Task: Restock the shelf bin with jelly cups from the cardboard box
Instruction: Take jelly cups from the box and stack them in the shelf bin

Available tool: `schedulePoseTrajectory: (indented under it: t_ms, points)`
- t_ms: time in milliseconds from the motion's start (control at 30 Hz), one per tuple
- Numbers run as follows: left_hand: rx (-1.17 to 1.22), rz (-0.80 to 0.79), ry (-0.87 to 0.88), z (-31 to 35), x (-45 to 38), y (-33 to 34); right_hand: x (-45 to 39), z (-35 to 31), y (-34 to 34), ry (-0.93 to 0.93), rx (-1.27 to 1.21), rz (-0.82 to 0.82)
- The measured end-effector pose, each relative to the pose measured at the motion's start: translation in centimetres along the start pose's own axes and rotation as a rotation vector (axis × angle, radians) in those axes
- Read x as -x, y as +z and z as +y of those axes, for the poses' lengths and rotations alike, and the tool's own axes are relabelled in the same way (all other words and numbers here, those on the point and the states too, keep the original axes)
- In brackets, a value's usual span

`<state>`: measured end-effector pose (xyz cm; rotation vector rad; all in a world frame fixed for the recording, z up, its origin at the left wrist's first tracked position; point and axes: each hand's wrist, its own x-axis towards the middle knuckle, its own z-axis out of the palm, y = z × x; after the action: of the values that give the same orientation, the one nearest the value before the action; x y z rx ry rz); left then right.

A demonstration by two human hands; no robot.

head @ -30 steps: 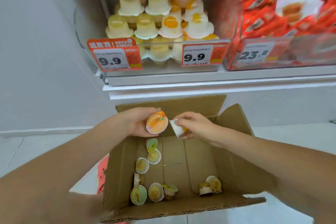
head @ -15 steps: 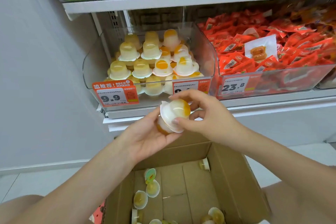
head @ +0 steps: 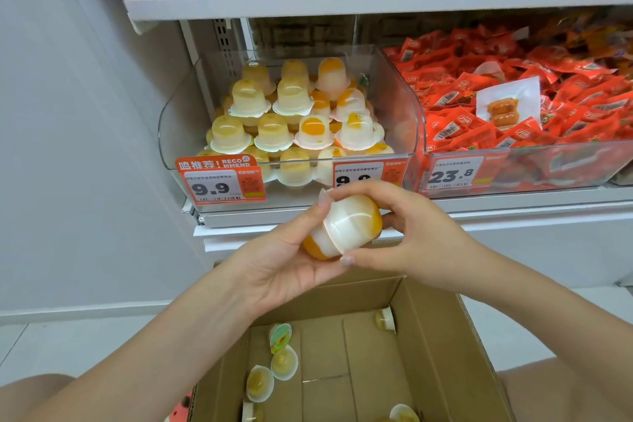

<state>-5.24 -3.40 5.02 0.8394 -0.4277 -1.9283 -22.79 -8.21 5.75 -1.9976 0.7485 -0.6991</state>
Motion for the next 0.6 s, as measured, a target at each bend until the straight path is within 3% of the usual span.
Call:
schedulePoseTrajectory:
  t_ms: [133, 333, 500, 600]
  points:
    - [0.024, -0.012, -0.025, 0.0, 0.1, 0.2, -0.3, -0.1, -0.1, 0.015, 0.132, 0.000]
    - [0.076, 0.006, -0.005, 2.2, -0.1, 1.0, -3.0, -0.7, -0.8, 0.068, 0.038, 0.144]
    - [-0.090, 0.301, 0.033, 5.3, 0.0, -0.6, -10.0, -1.7, -5.1, 0.069, 0.255, 0.408]
    - [-0.246, 0.520, 0.057, 6.3, -0.2, -2.2, -14.4, -2.6, -7.0, 0.086, 0.574, 0.370]
